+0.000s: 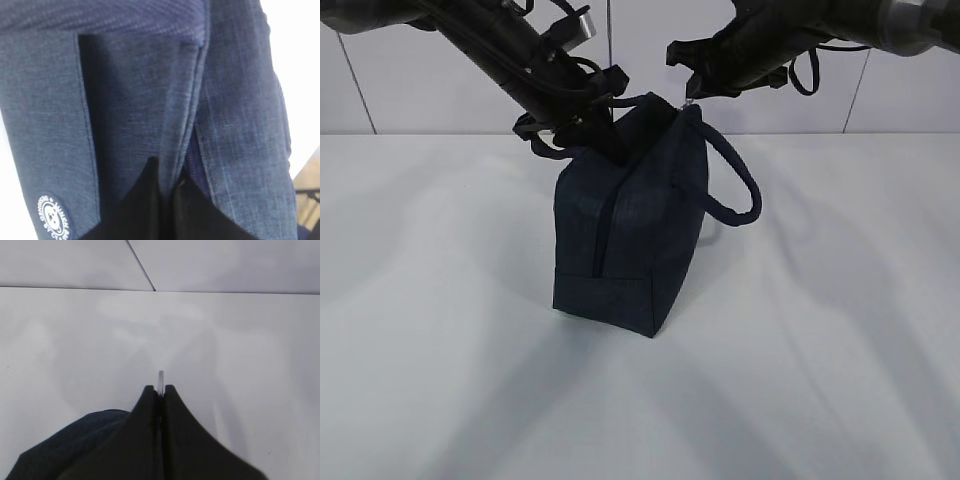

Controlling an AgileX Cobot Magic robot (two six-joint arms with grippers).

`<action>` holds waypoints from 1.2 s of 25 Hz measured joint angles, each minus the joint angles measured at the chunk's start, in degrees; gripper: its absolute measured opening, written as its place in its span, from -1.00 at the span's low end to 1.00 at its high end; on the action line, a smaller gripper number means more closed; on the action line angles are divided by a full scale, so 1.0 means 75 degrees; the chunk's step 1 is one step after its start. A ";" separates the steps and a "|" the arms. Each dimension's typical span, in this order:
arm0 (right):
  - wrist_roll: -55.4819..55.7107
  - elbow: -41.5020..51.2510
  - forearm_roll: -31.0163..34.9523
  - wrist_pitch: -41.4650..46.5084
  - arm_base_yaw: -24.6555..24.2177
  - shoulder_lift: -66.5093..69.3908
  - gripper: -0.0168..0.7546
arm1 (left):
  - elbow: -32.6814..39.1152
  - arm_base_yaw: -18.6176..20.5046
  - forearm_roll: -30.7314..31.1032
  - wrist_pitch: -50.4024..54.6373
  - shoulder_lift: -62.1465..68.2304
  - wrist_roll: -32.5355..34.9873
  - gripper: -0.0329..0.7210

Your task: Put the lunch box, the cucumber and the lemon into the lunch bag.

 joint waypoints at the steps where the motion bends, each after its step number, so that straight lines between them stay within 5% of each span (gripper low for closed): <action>1: 0.0000 0.0000 0.0035 0.0007 0.0000 0.0000 -0.91 | 0.0000 0.0000 0.0000 0.0034 0.0000 0.0000 -0.94; 30: 0.0000 -0.0075 0.0705 -0.0063 -0.0021 0.0932 -0.91 | 0.0000 0.0000 0.0396 0.0303 -0.0497 0.0014 -0.94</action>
